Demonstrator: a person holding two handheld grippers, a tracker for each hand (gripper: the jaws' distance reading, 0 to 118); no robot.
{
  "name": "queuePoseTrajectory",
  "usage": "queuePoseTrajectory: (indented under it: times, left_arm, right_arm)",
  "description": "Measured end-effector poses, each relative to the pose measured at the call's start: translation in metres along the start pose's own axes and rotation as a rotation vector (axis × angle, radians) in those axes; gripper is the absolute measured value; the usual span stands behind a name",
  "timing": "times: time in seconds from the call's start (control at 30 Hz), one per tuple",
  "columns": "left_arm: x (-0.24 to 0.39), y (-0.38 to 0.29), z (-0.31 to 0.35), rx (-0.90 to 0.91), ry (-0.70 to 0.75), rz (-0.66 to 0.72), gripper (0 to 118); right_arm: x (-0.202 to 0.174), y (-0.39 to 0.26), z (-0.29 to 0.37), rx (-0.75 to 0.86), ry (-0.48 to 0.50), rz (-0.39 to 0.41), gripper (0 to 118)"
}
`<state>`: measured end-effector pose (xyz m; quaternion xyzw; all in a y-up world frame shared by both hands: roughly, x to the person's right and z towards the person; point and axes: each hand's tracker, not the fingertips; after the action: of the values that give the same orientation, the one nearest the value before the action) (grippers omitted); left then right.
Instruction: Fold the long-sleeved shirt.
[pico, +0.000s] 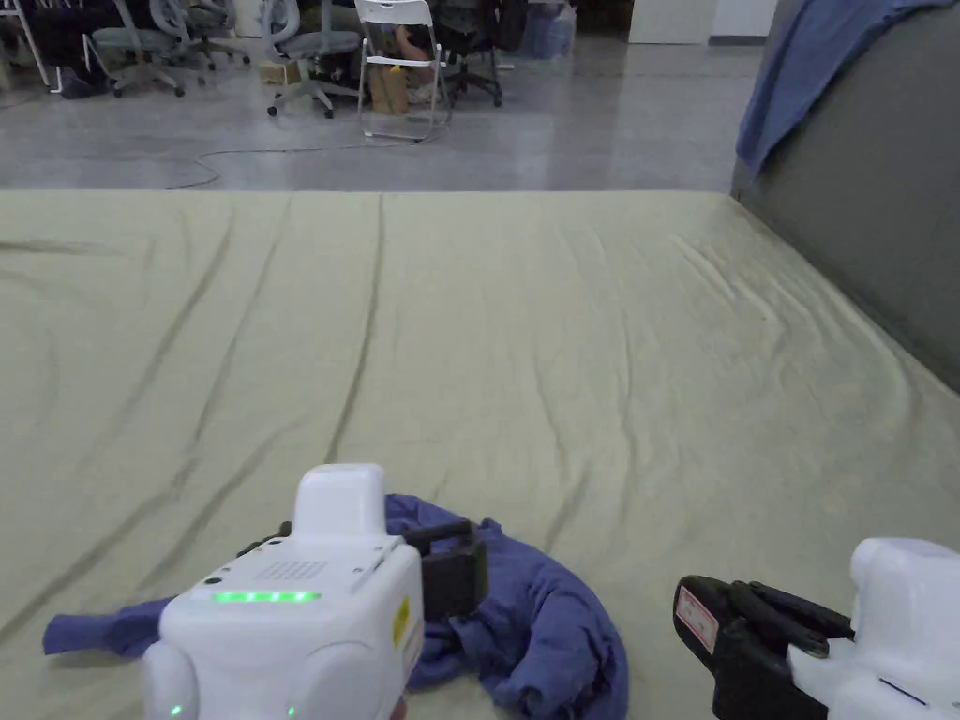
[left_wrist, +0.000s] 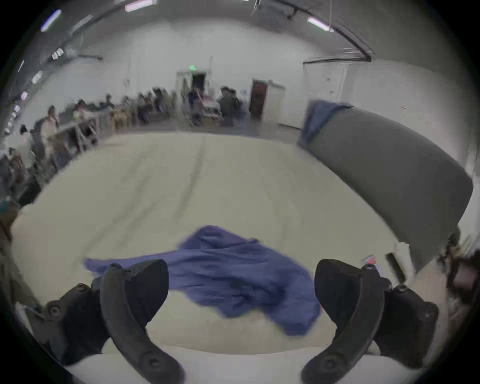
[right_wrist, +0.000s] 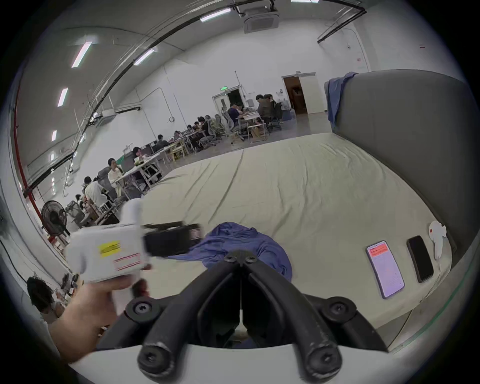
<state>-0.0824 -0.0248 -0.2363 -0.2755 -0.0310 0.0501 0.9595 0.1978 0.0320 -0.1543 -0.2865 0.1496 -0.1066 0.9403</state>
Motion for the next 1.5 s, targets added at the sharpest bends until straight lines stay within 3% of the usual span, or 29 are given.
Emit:
queuePoseTrajectory:
  times: [0.1, 0.13, 0.17, 0.2, 0.33, 0.37, 0.43, 0.47, 0.5, 0.63, 0.67, 0.7, 0.73, 0.77, 0.8, 0.83, 0.87, 0.9, 0.93, 0.97, 1.07, 1.17, 1.2, 1.23, 1.3, 1.33, 1.37, 1.4, 1.5]
  left_arm:
    - [-0.034, -0.030, 0.013, -0.250, 0.171, -0.002, 92]
    - [-0.050, -0.039, 0.016, -0.171, 0.015, 0.090, 55]
    - [-0.063, -0.043, 0.011, -0.236, -0.109, 0.175, 0]
    - [-0.068, -0.052, 0.010, -0.251, -0.155, 0.217, 0]
    - [-0.072, -0.051, -0.018, -0.250, 0.031, -0.005, 0]
    - [-0.076, -0.045, -0.031, -0.242, 0.041, -0.026, 12]
    - [-0.083, -0.030, -0.066, -0.228, 0.031, 0.009, 102]
    - [-0.088, -0.027, -0.090, -0.264, 0.051, 0.008, 118]
    - [-0.090, -0.023, -0.102, -0.171, 0.039, 0.016, 116]
    - [-0.097, -0.062, -0.176, -0.360, 0.185, -0.127, 116]
    - [-0.093, -0.048, -0.203, -0.421, 0.166, -0.154, 112]
    - [-0.092, -0.059, -0.213, -0.498, 0.138, -0.174, 98]
    - [-0.094, -0.066, -0.212, -0.512, 0.095, -0.176, 95]
    - [-0.091, -0.059, -0.199, -0.427, 0.103, -0.134, 72]
    - [-0.096, -0.049, -0.192, -0.414, 0.092, -0.134, 6]
    - [-0.095, -0.041, -0.180, -0.410, 0.024, -0.101, 4]
    - [-0.095, -0.036, -0.169, -0.384, 0.010, -0.046, 4]
    - [-0.094, -0.031, -0.156, -0.336, 0.002, -0.006, 4]
    - [-0.087, -0.018, -0.145, -0.313, -0.032, -0.017, 4]
    - [-0.086, -0.013, -0.137, -0.283, -0.045, -0.015, 4]
    - [-0.088, 0.005, -0.122, -0.245, -0.044, 0.020, 4]
    - [-0.095, 0.018, -0.115, -0.233, -0.078, 0.080, 4]
    - [-0.093, 0.021, -0.110, -0.225, -0.075, 0.093, 4]
    - [-0.096, 0.024, -0.106, -0.220, -0.080, 0.141, 4]
    - [-0.102, 0.029, -0.097, -0.212, -0.116, 0.234, 4]
    - [-0.106, 0.034, -0.089, -0.199, -0.119, 0.253, 4]
    - [-0.107, 0.037, -0.079, -0.176, -0.113, 0.252, 4]
    - [-0.107, 0.041, -0.069, -0.149, -0.114, 0.246, 4]
    - [-0.109, 0.060, -0.033, -0.037, -0.124, 0.264, 4]
  right_arm:
    - [-0.005, -0.008, -0.013, -0.037, 0.001, 0.015, 0]
    - [-0.006, -0.010, -0.017, -0.051, 0.002, 0.013, 0]
    - [-0.006, -0.012, -0.021, -0.066, 0.006, 0.011, 0]
    - [-0.006, -0.015, -0.024, -0.080, 0.009, 0.010, 0]
    - [-0.005, -0.018, -0.037, -0.110, 0.000, 0.005, 0]
    - [-0.004, -0.017, -0.040, -0.114, -0.003, 0.000, 0]
    - [-0.003, -0.016, -0.044, -0.117, -0.007, -0.011, 0]
    - [-0.001, -0.016, -0.046, -0.121, -0.012, -0.012, 0]
    - [-0.001, -0.016, -0.048, -0.123, -0.016, -0.013, 0]
    - [0.003, -0.014, -0.056, -0.136, -0.043, -0.013, 0]
    - [0.005, -0.014, -0.059, -0.144, -0.052, -0.014, 0]
    - [0.007, -0.014, -0.063, -0.159, -0.066, -0.018, 0]
    - [0.009, -0.014, -0.069, -0.180, -0.082, -0.023, 0]
    - [0.012, -0.013, -0.075, -0.211, -0.100, -0.030, 0]
    - [0.015, -0.012, -0.082, -0.239, -0.114, -0.043, 0]
    - [0.020, -0.011, -0.089, -0.253, -0.111, -0.066, 0]
    - [0.026, -0.011, -0.096, -0.265, -0.095, -0.103, 14]
    - [0.034, -0.009, -0.109, -0.280, -0.067, -0.155, 66]
    - [0.042, -0.009, -0.125, -0.323, -0.076, -0.191, 107]
    - [0.045, -0.008, -0.140, -0.370, -0.108, -0.197, 118]
    - [0.064, -0.012, -0.179, -0.391, -0.112, -0.172, 116]
    - [0.067, -0.025, -0.230, -0.632, -0.225, -0.126, 115]
    - [0.069, -0.029, -0.245, -0.730, -0.237, -0.112, 108]
    - [0.068, -0.036, -0.256, -0.748, -0.206, -0.124, 88]
    - [0.066, -0.038, -0.261, -0.721, -0.075, -0.247, 26]
    - [0.061, -0.033, -0.257, -0.705, -0.131, -0.259, 26]
    - [0.053, -0.025, -0.244, -0.657, -0.175, -0.206, 20]
    - [0.046, -0.020, -0.226, -0.566, -0.147, -0.171, 10]
    - [0.012, 0.004, -0.173, -0.289, -0.149, -0.017, 6]
